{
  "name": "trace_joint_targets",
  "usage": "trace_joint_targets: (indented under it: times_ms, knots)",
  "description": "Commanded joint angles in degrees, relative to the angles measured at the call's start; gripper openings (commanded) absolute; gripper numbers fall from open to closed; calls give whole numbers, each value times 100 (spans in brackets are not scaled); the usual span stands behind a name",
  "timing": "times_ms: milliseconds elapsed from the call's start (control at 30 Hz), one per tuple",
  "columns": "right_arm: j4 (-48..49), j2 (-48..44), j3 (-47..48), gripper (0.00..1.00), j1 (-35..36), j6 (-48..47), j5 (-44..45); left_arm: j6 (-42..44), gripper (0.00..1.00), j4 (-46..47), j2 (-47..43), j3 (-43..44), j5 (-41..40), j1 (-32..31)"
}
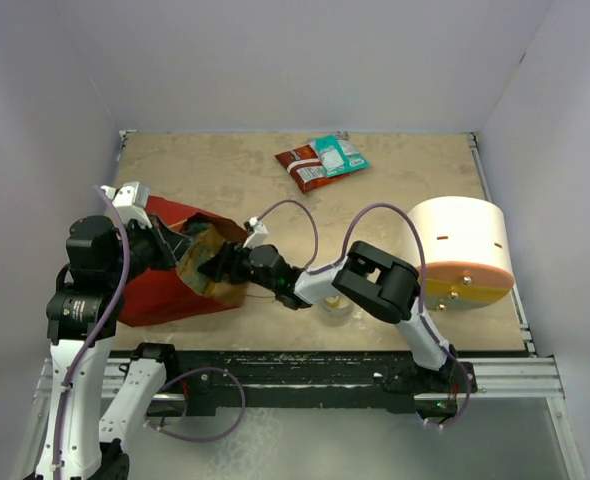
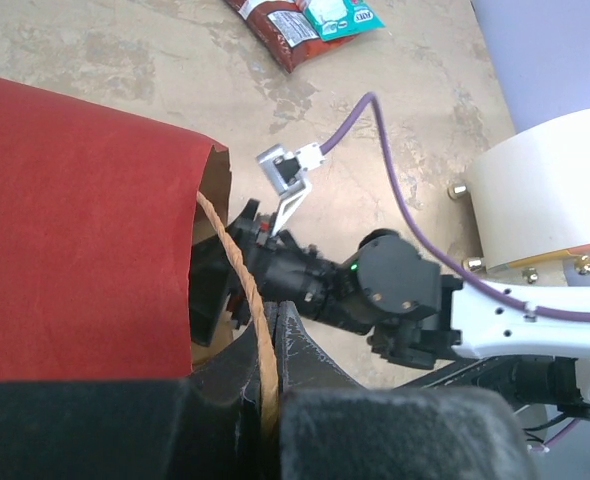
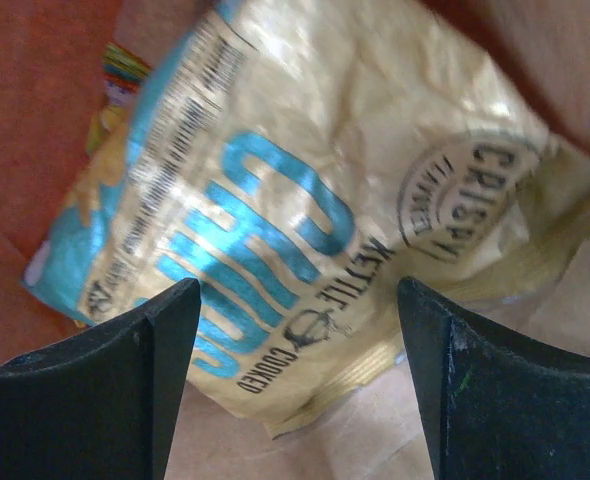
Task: Take the snacks out of the paper bag
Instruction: Take out the snack from the paper bag.
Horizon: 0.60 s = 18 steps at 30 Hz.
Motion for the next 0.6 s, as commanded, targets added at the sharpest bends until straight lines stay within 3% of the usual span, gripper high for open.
trace_joint_targets:
  times_ms: [0,233,367,467,567]
  knots:
    - [165,143,192,81,168,986,185,-149,0,340,56,248,208,-5]
    - [-322,112,28,91,187,1158,391,-135,0,358,52,242,240,-5]
    - [-364,424,396,90,165,1285,200,-166,0,384,44,233,270,-5]
    - [-275,521,609,81,163,1146,444,-164,0,313,35,311,278,-3]
    - [142,503,630,59,162,1033,370,-227,0,223,-4,324,240,-5]
